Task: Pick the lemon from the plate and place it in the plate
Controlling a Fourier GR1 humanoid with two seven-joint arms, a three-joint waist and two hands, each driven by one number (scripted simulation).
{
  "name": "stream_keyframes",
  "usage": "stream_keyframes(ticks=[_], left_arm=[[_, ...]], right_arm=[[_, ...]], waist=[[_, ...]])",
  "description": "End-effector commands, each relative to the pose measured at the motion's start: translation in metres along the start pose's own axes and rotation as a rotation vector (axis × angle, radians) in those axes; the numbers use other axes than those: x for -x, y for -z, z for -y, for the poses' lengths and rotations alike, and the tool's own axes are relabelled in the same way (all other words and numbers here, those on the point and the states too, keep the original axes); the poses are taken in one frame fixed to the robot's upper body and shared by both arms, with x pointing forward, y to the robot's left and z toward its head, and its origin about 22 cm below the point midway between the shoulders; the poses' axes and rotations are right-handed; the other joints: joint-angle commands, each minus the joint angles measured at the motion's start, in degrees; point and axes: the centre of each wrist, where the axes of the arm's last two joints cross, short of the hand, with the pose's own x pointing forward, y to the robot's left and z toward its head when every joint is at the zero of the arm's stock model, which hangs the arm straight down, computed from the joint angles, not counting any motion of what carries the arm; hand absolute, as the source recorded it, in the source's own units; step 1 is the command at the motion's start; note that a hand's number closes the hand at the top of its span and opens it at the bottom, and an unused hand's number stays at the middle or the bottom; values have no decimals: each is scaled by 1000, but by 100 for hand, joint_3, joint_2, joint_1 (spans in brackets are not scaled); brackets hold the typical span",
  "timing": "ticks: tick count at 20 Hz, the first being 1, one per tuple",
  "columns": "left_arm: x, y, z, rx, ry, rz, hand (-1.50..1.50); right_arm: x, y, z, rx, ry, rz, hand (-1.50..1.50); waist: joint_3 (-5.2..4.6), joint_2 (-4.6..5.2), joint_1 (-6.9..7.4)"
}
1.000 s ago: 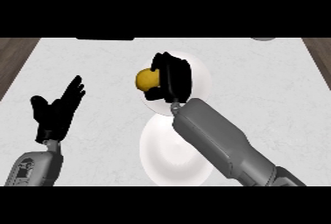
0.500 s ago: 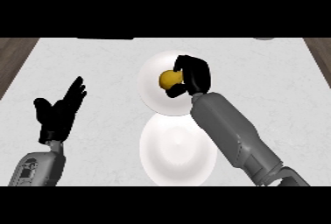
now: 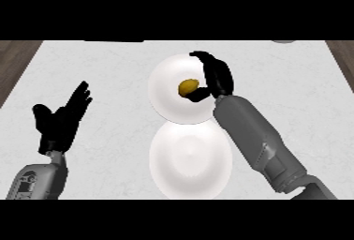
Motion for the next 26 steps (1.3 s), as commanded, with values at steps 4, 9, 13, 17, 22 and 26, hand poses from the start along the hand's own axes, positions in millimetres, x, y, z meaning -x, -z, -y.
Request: stream_keyframes(ticks=[4,9,13,17,22,26], left_arm=[[-4,1,-8,-7,-5,-4,0],[4,-5,-9,-33,1,-27,0],[16,-12,-13,-34,-5,-6,0],[-6,-12,-1,-41,0,-29,0],[1,-9,5,-41,-2,-26,0],[9,-6,-8,-23,-5,-6,0]], right_arm=[[-23,-3,7,117,310,272,-150],[-36,4,31,83,510,176,-150],[-28,5,34,-51,689,71,-150],[-2,0,48,-83,736,73,-150],[36,-9,46,-24,698,113,-150],[60,-10,61,-33,697,103,-150]], waist=[[6,-27,-52],[-4,-86,-197],[-7,-62,-159],[-4,-74,-162],[-5,-58,-149],[-6,-56,-149]])
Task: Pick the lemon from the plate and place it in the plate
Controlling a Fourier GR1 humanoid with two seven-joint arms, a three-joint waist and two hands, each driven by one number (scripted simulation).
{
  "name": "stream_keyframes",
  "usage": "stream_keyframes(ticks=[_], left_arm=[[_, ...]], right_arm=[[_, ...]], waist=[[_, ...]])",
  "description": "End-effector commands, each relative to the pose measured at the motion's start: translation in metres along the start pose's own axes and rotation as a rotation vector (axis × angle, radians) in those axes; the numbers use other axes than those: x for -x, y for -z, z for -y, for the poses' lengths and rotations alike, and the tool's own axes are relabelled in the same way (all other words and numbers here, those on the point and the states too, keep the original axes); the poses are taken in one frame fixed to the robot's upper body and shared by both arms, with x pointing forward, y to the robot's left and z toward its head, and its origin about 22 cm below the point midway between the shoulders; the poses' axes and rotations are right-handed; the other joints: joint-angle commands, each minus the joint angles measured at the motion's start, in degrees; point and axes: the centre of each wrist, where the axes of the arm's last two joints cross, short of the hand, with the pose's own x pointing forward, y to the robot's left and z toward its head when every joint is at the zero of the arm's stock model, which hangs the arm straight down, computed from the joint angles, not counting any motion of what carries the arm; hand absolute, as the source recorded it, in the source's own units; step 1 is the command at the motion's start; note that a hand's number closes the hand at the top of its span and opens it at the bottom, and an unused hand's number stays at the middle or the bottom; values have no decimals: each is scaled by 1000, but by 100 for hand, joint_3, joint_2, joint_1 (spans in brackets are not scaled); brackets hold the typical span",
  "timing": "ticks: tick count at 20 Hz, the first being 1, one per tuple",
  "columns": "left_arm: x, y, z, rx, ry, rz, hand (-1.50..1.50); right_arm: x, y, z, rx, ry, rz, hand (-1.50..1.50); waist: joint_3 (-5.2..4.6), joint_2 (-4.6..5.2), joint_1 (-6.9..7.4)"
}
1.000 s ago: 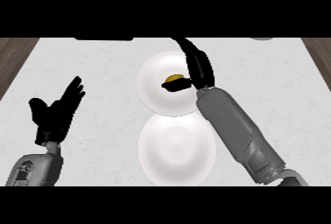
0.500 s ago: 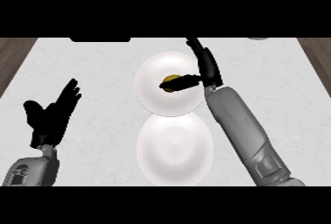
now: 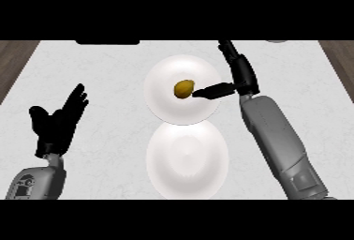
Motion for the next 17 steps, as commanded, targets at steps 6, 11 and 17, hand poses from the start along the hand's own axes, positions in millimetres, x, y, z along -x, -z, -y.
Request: stream_keyframes(ticks=[6,11,17], left_arm=[[7,1,0,5,-6,8,0],[7,0,-18,-4,6,8,0],[-9,-6,10,7,-6,8,0]], right_arm=[[11,-6,48,35,-16,-8,-150],[18,-6,74,29,-62,-34,-150],[41,-19,82,26,-109,-62,-150]], waist=[[-1,-3,-1],[0,2,19],[2,8,38]])
